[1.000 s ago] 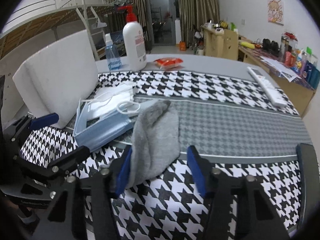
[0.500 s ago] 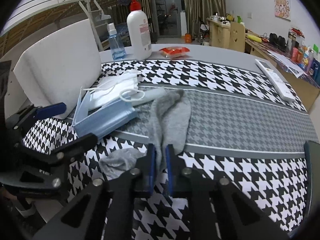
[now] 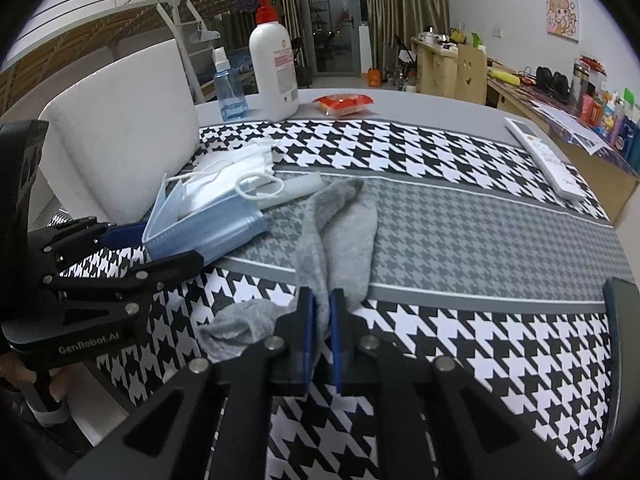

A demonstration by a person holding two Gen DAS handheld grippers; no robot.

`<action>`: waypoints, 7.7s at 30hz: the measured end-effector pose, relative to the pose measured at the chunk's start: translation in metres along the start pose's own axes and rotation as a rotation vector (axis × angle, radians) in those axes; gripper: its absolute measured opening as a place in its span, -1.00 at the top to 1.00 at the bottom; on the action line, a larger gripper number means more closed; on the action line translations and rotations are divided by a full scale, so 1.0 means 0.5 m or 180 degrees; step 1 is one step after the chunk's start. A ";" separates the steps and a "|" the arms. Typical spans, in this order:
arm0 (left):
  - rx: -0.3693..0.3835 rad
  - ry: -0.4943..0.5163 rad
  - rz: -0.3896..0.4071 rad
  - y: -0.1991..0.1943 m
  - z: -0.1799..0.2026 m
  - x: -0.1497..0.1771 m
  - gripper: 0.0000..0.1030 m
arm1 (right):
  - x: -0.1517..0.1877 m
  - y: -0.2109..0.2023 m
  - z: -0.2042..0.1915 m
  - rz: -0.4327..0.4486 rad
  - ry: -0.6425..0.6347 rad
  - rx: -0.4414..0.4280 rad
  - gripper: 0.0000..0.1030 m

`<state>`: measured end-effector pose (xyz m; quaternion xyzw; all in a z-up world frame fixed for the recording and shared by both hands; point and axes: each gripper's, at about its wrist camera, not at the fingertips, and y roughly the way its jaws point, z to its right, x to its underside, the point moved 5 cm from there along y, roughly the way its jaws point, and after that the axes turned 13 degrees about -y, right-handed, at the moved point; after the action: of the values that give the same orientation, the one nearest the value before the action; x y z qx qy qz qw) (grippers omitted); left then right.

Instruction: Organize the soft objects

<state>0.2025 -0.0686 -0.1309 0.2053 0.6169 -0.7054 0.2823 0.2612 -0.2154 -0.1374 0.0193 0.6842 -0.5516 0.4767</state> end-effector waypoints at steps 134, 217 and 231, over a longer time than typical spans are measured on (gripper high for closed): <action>0.0462 0.0139 0.1409 -0.302 -0.079 -0.164 0.72 | -0.226 -0.196 -0.068 0.1069 -0.0021 0.0512 0.67; -0.0230 -0.0393 0.1514 -0.284 -0.243 -0.231 -0.06 | -0.391 -0.147 -0.222 0.1256 -0.0534 -0.0179 0.66; -0.0407 -0.0598 0.1739 -0.318 -0.286 -0.223 -0.96 | -0.406 -0.143 -0.242 0.1234 -0.0570 -0.0151 0.67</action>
<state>0.1746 0.1011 0.0382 0.2794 0.5532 -0.5789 0.5299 0.2558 -0.0484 0.0442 0.0901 0.6353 -0.4329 0.6331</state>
